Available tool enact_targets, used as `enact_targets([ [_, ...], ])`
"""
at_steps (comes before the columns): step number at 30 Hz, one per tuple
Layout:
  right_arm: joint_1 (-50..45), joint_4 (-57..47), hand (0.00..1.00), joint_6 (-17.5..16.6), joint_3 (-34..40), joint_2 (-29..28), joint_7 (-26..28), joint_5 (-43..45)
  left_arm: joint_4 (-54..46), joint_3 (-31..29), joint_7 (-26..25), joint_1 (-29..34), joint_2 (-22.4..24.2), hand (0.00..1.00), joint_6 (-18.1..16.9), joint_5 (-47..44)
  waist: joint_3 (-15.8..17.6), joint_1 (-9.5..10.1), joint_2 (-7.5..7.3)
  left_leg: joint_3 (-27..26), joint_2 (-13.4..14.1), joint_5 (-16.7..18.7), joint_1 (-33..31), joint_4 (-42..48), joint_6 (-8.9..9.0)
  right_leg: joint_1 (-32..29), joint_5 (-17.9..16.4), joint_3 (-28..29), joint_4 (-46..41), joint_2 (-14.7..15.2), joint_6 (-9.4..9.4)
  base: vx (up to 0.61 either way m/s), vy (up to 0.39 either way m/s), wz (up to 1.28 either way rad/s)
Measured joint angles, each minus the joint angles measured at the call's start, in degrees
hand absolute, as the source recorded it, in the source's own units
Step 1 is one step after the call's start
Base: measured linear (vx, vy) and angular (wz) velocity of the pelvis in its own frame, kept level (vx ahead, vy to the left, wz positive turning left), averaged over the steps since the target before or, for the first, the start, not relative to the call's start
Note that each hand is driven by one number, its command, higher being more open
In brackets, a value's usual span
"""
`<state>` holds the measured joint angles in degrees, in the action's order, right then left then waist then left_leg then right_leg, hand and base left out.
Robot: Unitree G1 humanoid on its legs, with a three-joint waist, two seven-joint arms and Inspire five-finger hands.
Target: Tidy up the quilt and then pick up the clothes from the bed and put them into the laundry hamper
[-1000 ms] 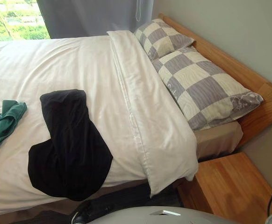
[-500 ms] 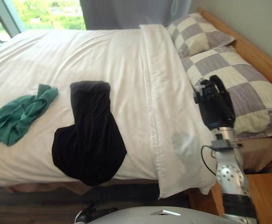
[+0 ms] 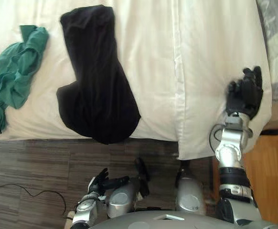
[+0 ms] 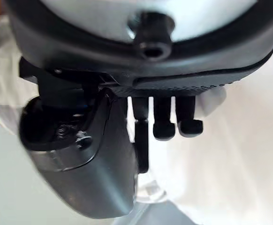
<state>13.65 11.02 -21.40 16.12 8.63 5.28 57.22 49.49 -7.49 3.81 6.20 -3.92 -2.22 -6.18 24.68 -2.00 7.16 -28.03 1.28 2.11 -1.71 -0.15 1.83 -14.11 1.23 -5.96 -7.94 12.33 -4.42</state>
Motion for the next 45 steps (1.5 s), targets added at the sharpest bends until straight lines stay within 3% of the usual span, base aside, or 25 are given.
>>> enact_targets([
  [3,-4.65,-0.58,0.00,-0.68,0.22,-2.23,4.26,0.08,0.83,-2.43,-0.77,-0.01,0.88,1.00,-0.22,-0.21,0.40,-1.54,-0.74,-2.58,0.09,0.22,0.32,2.04,0.25,-1.41,-1.82,2.55,-2.59,0.13,-0.21,0.05,-0.056,-0.42],
  [6,-12.39,1.45,0.00,0.60,0.94,-3.69,10.58,-0.09,3.44,-5.46,-0.81,-1.81,1.45,1.00,0.21,-1.81,0.44,-1.53,-1.50,-6.28,1.51,1.00,1.04,3.82,1.23,-1.73,-2.41,4.46,-3.41,-1.21,0.22,0.05,-0.081,-0.42],
  [7,-15.23,7.78,0.00,3.27,2.56,-4.74,12.73,-0.37,4.45,-7.34,-1.32,-2.64,1.46,1.00,1.31,-3.28,-0.16,-1.62,-2.72,-8.26,2.18,1.14,2.31,3.93,1.45,-1.39,-2.84,4.91,-3.95,-1.71,0.84,0.04,-0.067,-0.41],
  [10,-20.69,25.85,0.00,8.54,7.92,-5.68,14.35,-3.07,5.01,-9.16,-1.96,-5.16,3.50,1.00,2.86,-4.91,-2.12,-1.59,-3.79,-10.44,3.69,2.19,4.29,3.74,2.97,0.43,-4.05,4.64,-3.95,-3.06,0.64,0.03,-0.050,-0.14],
  [11,-23.98,32.27,1.00,10.07,10.43,-6.94,14.40,-5.17,5.01,-9.23,-1.35,-5.97,4.08,1.00,3.86,-4.52,-3.14,-1.43,-3.89,-11.09,4.42,2.75,5.05,3.44,3.57,1.01,-4.29,4.41,-3.94,-3.80,0.96,0.02,-0.027,-0.06],
  [15,-36.10,38.00,1.00,10.69,12.40,-11.51,17.20,-12.68,4.81,-11.71,-2.11,-6.20,6.88,1.00,5.35,-3.55,-7.88,-3.64,-5.57,-11.40,4.94,2.90,8.49,1.16,3.78,4.23,-6.12,2.74,-4.46,-4.60,0.98,0.02,-0.025,0.03],
  [16,-37.41,38.07,1.00,10.67,12.26,-12.04,17.49,-13.88,4.78,-11.69,-2.09,-6.06,7.06,1.00,5.88,-2.78,-8.87,-3.62,-6.10,-11.40,5.01,3.08,9.11,0.93,3.95,4.41,-6.86,2.42,-5.38,-4.60,1.10,0.00,-0.014,0.33],
  [18,-38.37,37.61,1.00,9.08,8.09,-12.92,17.92,-17.86,3.40,-11.49,-3.02,-5.30,6.90,1.00,7.95,-2.24,-11.65,-3.29,-8.81,-11.24,5.38,5.20,10.79,1.24,4.53,3.91,-11.02,1.35,-11.91,-4.07,1.56,-0.02,-0.034,0.32],
  [20,-36.85,34.60,1.00,7.33,3.15,-11.87,17.83,-23.01,1.38,-11.42,-4.42,-3.49,6.52,1.00,8.83,-2.34,-14.20,-2.68,-9.96,-10.82,5.73,6.87,10.79,4.06,4.92,3.85,-12.83,0.97,-14.03,-3.32,1.80,-0.01,-0.053,0.14],
  [23,-32.77,30.95,1.00,6.01,-0.67,-10.80,16.39,-26.10,1.67,-11.38,-5.20,-3.37,6.58,1.00,9.01,-2.04,-14.83,-1.80,-8.85,-9.16,9.56,11.54,9.14,14.37,5.01,6.98,-14.36,-0.69,-12.97,-3.61,1.10,0.05,-0.027,0.27],
  [24,-31.45,30.49,1.00,6.16,-1.65,-10.60,15.15,-27.24,1.49,-11.52,-5.46,-3.41,6.28,1.00,8.70,-1.31,-14.65,-1.28,-7.88,-7.13,13.37,12.87,5.06,26.96,4.90,9.13,-14.70,-1.78,-12.46,-3.52,1.19,0.03,-0.016,0.52],
  [25,-30.92,30.75,1.00,6.53,-2.88,-9.80,14.02,-27.65,0.57,-12.00,-6.16,-3.30,6.17,1.00,7.72,-0.66,-14.90,-0.89,-7.74,-2.96,17.89,11.45,-0.93,41.59,4.48,11.25,-14.41,-2.65,-11.93,-3.64,1.23,0.04,-0.016,0.47],
  [27,-29.74,32.46,1.00,6.78,-3.54,-7.98,12.99,-27.87,-0.40,-12.43,-6.39,-3.37,6.71,1.00,7.07,-0.63,-15.09,0.17,-5.92,-0.69,21.83,12.51,-5.10,49.15,4.44,12.49,-14.56,-2.10,-12.03,-3.10,1.36,0.16,0.106,-0.06],
  [29,-28.45,34.54,1.00,5.60,-2.01,-6.84,12.79,-30.66,-0.35,-12.51,-7.49,-3.67,6.33,1.00,9.65,0.09,-15.33,-1.42,-5.48,-0.86,22.68,12.94,-5.37,42.52,2.95,11.98,-14.29,-1.21,-12.52,-0.84,0.49,0.22,0.250,-0.17],
  [30,-27.82,36.91,1.00,4.03,1.92,-6.79,12.81,-32.19,0.99,-12.87,-7.21,-3.70,5.70,1.00,9.18,0.46,-15.01,-1.86,-6.07,-0.01,23.47,11.44,-2.54,32.36,1.95,11.11,-13.57,0.02,-14.09,2.27,-0.83,0.25,0.347,-0.05],
  [33,-27.27,39.69,1.00,3.38,5.88,-6.47,12.73,-32.04,3.02,-13.42,-6.69,-3.28,5.59,1.00,5.34,2.29,-14.62,-1.51,-7.66,4.51,23.62,4.99,3.36,18.81,0.29,10.74,-12.13,2.06,-14.61,6.24,-3.61,0.16,0.360,-0.14],
  [34,-26.77,40.29,1.00,2.86,6.75,-5.87,12.72,-32.00,3.52,-14.33,-6.20,-2.53,5.69,1.00,3.25,2.29,-15.43,-1.15,-7.70,6.45,22.53,0.35,6.51,12.97,6.55,9.96,-11.09,4.31,-13.20,8.22,-7.22,0.15,0.507,-0.40],
  [35,-26.00,41.21,1.00,2.87,7.20,-6.14,12.71,-32.00,3.71,-14.68,-6.11,-2.44,5.33,1.00,3.05,2.31,-15.67,-1.21,-8.97,5.86,20.95,1.38,6.86,12.92,11.80,9.96,-10.31,5.29,-11.57,9.61,-8.32,0.16,0.623,-0.52],
  [36,-25.54,43.17,1.00,3.00,7.45,-8.28,12.77,-32.13,4.19,-15.61,-6.25,-1.82,3.24,1.00,2.40,2.34,-16.51,-1.35,-11.69,4.60,18.88,3.54,6.02,14.60,13.11,10.42,-6.54,6.23,-7.45,11.66,-7.91,0.07,0.493,-0.43],
  [37,-26.54,43.97,1.00,2.92,7.48,-10.44,12.88,-32.27,4.87,-16.95,-6.77,-1.14,2.61,1.00,1.35,2.18,-17.42,-1.30,-12.21,4.34,19.71,6.07,4.90,17.56,13.25,11.47,0.11,5.01,-3.40,11.41,-7.39,0.05,0.532,-0.42],
  [39,-26.42,45.88,1.00,3.61,7.00,-11.36,12.84,-33.83,5.76,-16.44,-7.01,-1.17,2.18,1.00,0.85,2.53,-17.57,-0.67,-11.98,2.74,19.81,7.56,5.67,18.17,13.41,11.85,7.70,1.63,-0.67,11.25,-4.85,0.02,0.376,-0.44],
  [40,-26.55,46.37,1.00,3.62,6.14,-11.23,12.85,-35.69,6.60,-14.98,-6.81,-1.12,2.19,1.00,0.97,4.13,-18.04,0.03,-10.97,0.13,19.73,7.60,6.57,16.81,12.82,10.82,14.05,-2.37,1.63,10.93,-0.24,0.04,0.338,-0.71],
  [42,-26.54,46.39,1.00,3.29,5.69,-10.34,12.75,-36.83,6.70,-12.64,-6.83,-0.26,2.31,1.00,0.86,5.05,-18.48,-0.16,-10.14,-2.91,18.54,5.59,7.66,13.43,12.44,9.25,13.26,-9.19,-0.11,9.40,0.46,0.07,0.297,-0.65],
  [44,-26.25,46.42,1.00,3.55,2.90,-9.07,12.91,-39.15,6.75,-9.10,-6.40,0.34,1.90,1.00,0.71,5.00,-18.75,-0.02,-8.68,-4.00,17.05,2.46,8.10,8.77,12.01,9.04,2.44,-10.39,-3.12,2.81,-2.21,0.07,0.156,-0.33],
  [45,-26.15,46.41,1.00,3.57,2.42,-9.00,12.90,-39.91,6.75,-8.25,-6.12,0.34,1.76,1.00,0.74,5.01,-18.67,0.00,-8.35,-3.71,16.67,1.63,7.95,7.63,11.84,9.61,-0.32,-9.80,-3.07,1.05,-2.31,0.04,0.072,0.16],
])
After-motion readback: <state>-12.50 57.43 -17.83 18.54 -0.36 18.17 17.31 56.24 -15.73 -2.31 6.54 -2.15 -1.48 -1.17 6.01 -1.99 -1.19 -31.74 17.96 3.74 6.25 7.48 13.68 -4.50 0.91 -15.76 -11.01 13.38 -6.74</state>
